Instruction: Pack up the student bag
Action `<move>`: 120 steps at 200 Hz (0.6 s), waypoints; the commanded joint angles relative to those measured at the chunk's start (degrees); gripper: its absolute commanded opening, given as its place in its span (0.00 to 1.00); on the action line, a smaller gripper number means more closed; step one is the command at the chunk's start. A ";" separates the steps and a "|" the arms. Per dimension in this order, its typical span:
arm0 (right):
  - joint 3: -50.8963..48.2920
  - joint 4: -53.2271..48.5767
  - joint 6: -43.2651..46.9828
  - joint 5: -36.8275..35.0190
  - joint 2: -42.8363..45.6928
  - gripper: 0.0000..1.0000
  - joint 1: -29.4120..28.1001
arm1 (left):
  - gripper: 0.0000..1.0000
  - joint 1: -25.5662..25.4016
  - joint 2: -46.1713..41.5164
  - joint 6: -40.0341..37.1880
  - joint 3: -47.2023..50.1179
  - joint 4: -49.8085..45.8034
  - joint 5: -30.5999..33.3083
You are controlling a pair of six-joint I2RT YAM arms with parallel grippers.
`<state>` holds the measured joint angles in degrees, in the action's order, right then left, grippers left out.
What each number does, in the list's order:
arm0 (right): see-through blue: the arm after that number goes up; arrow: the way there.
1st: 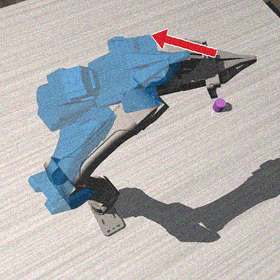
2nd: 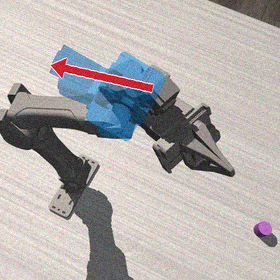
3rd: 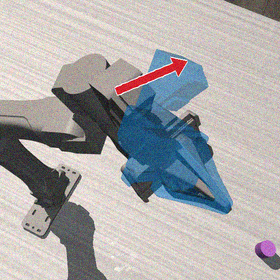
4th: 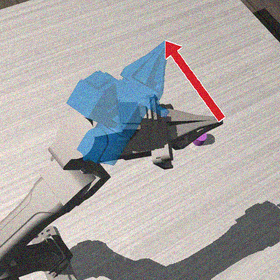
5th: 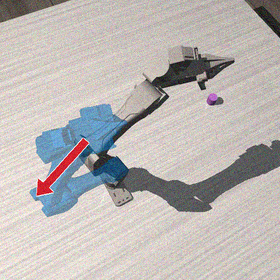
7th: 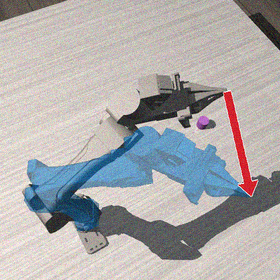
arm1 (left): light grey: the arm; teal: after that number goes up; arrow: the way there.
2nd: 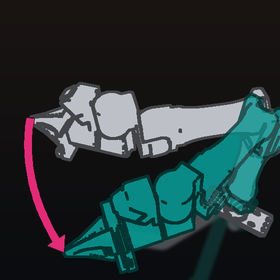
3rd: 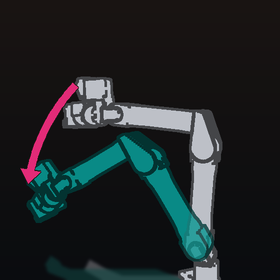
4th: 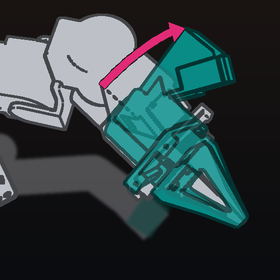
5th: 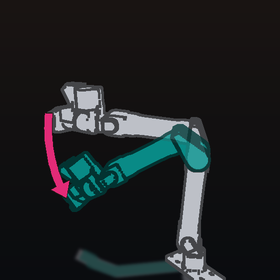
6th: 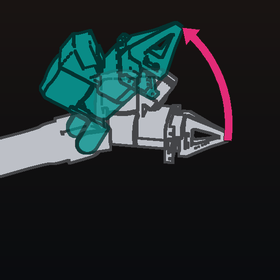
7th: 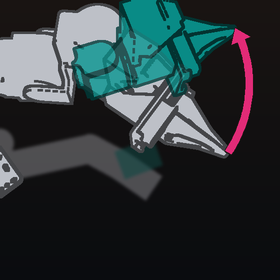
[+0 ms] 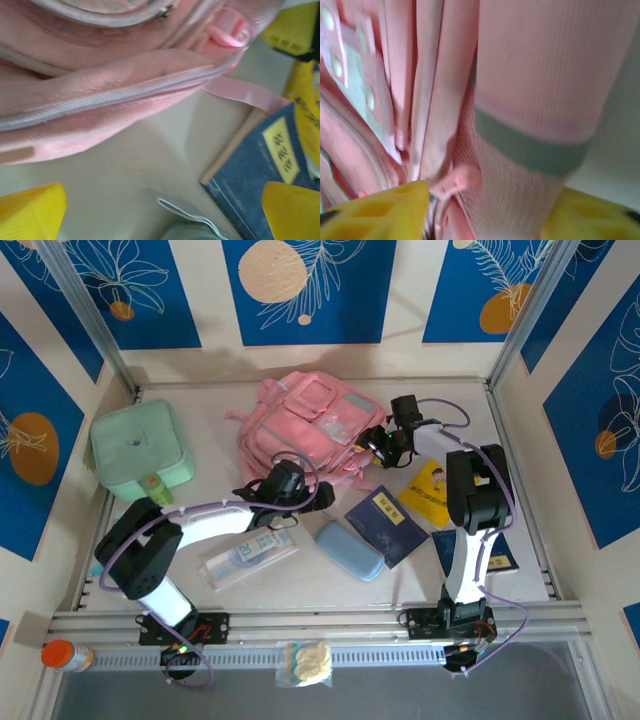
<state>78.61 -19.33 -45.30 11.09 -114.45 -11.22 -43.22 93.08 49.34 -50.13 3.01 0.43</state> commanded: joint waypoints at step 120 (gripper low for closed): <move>-7.12 4.14 -5.46 1.97 19.49 0.00 -8.95 | 0.99 20.38 5.85 -10.93 -8.12 3.04 -0.03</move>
<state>77.71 -18.52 -46.30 12.56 -104.73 -16.69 -27.79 98.04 42.72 -55.13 4.01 0.27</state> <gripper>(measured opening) 0.045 0.994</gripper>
